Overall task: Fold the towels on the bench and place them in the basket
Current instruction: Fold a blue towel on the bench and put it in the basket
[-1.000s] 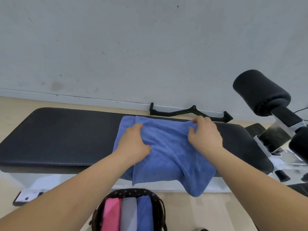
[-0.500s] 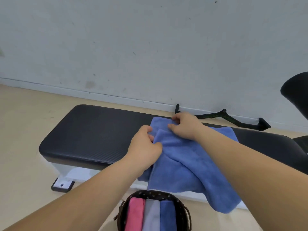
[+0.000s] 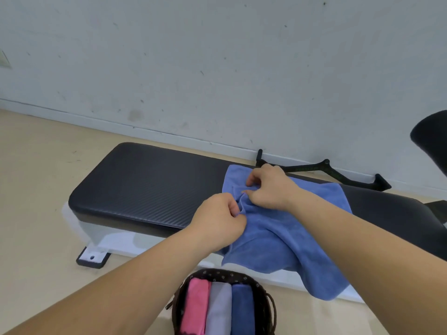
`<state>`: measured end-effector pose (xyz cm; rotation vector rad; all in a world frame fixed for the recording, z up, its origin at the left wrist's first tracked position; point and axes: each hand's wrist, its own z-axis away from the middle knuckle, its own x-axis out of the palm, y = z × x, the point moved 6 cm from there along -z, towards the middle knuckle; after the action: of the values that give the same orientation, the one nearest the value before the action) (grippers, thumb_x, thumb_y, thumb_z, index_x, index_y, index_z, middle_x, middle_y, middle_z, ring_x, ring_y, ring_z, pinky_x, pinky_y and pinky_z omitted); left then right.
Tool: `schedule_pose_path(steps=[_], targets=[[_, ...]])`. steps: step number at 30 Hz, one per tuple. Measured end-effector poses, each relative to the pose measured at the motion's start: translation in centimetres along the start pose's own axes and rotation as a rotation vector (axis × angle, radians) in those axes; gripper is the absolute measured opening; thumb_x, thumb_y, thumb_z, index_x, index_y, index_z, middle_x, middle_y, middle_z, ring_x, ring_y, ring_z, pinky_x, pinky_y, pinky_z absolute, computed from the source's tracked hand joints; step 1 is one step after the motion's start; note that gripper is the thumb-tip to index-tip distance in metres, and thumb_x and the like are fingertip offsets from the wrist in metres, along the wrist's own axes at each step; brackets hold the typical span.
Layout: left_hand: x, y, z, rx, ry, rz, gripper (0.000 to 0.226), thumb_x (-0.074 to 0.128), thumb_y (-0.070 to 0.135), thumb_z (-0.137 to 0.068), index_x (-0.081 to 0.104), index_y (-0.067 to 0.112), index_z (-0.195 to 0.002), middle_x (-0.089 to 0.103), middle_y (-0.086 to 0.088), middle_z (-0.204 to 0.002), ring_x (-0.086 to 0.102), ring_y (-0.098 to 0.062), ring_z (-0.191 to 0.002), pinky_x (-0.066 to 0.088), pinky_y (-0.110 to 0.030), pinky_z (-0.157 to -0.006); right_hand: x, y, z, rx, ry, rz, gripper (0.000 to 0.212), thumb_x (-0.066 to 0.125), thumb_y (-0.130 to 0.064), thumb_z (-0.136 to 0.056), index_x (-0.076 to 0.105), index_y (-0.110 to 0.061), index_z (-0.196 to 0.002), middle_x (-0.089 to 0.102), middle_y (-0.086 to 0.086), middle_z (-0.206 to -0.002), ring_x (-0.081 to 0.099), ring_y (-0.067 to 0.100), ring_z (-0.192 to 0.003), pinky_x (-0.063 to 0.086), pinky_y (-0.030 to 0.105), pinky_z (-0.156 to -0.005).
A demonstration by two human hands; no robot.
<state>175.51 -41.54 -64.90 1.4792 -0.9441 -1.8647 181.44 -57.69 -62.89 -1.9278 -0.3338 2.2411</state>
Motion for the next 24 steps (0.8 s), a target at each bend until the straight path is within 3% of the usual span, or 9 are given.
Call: schedule_pose_path(steps=[2,5,7,10,13,16,19,21,24], targets=[[-0.2,-0.1,-0.1,-0.001,0.003,0.004,0.012,0.064,0.026,-0.091,0.057,0.017,-0.084,0.06,0.007,-0.075,0.052,-0.014,-0.067,0.043,-0.029,-0.061,0.2,0.1,0.5,-0.018,-0.016,0.013,0.025,0.069,-0.037,-0.083,0.062,-0.032,-0.106,0.053,-0.007,-0.102,0.05,0.021,-0.105,0.048,0.037,-0.095],[-0.8,0.1,0.1,0.02,0.015,0.087,0.013,0.061,0.027,-0.096,0.058,0.015,-0.092,0.057,0.006,-0.073,0.05,-0.013,-0.066,0.044,-0.028,-0.063,0.3,0.4,1.5,-0.011,0.01,-0.045,0.01,0.063,-0.025,-0.086,0.061,-0.031,-0.094,0.056,-0.013,-0.081,0.055,0.02,-0.09,0.048,0.035,-0.085],[-1.3,0.6,0.2,0.05,0.059,0.191,0.012,0.062,0.026,-0.098,0.058,0.016,-0.093,0.053,0.007,-0.066,0.047,-0.009,-0.059,0.041,-0.021,-0.057,-0.6,0.3,1.5,-0.008,0.103,-0.049,0.005,0.064,-0.025,-0.088,0.064,-0.029,-0.086,0.055,-0.013,-0.071,0.055,0.019,-0.081,0.048,0.034,-0.08],[-2.3,1.1,0.2,0.076,0.145,0.323,0.013,0.062,0.027,-0.099,0.058,0.017,-0.093,0.045,0.013,-0.055,0.039,-0.002,-0.045,0.034,-0.012,-0.046,-3.1,-0.3,0.7,-0.003,0.269,-0.191,0.019,0.066,-0.024,-0.091,0.059,-0.027,-0.073,0.055,-0.009,-0.065,0.053,0.015,-0.065,0.044,0.031,-0.064],[-2.5,0.4,0.3,0.038,0.151,0.338,0.015,0.064,0.03,-0.099,0.058,0.017,-0.094,0.048,0.012,-0.058,0.041,0.0,-0.043,0.035,-0.012,-0.046,-5.0,-0.7,-1.0,0.02,0.354,-0.323,0.024,0.061,-0.023,-0.096,0.056,-0.022,-0.073,0.058,-0.003,-0.067,0.052,0.016,-0.063,0.042,0.032,-0.061],[-2.0,-1.1,0.3,-0.07,0.067,0.275,0.026,0.076,0.03,-0.086,0.061,0.009,-0.093,0.058,0.004,-0.069,0.053,-0.011,-0.059,0.047,-0.029,-0.057,-3.9,-1.0,-2.6,0.071,0.295,-0.311,0.022,0.059,-0.024,-0.098,0.057,-0.021,-0.075,0.06,-0.001,-0.072,0.054,0.018,-0.066,0.047,0.034,-0.066],[-2.0,-1.6,0.2,-0.083,-0.018,0.11,0.039,0.077,0.027,-0.071,0.057,-0.004,-0.084,0.053,-0.002,-0.067,0.049,-0.017,-0.059,0.043,-0.034,-0.056,-1.8,-0.8,-4.0,0.111,0.226,-0.296,0.02,0.059,-0.025,-0.097,0.058,-0.021,-0.078,0.062,0.0,-0.075,0.056,0.021,-0.071,0.051,0.037,-0.071],[-2.6,-1.5,0.4,-0.06,0.007,-0.122,0.035,0.076,0.034,-0.07,0.057,0.006,-0.079,0.059,0.001,-0.067,0.055,-0.019,-0.059,0.045,-0.033,-0.054,-1.0,-0.9,-4.9,0.113,0.184,-0.309,0.019,0.059,-0.026,-0.097,0.058,-0.023,-0.078,0.063,-0.001,-0.079,0.058,0.021,-0.075,0.051,0.037,-0.073],[-3.1,-1.3,0.7,-0.004,0.032,-0.344,0.031,0.073,0.046,-0.075,0.057,0.019,-0.08,0.064,0.003,-0.082,0.065,-0.019,-0.077,0.054,-0.037,-0.063,-0.1,-1.3,-5.9,0.108,0.164,-0.274,0.016,0.059,-0.03,-0.097,0.06,-0.025,-0.082,0.065,-0.004,-0.082,0.061,0.02,-0.081,0.052,0.037,-0.076]])
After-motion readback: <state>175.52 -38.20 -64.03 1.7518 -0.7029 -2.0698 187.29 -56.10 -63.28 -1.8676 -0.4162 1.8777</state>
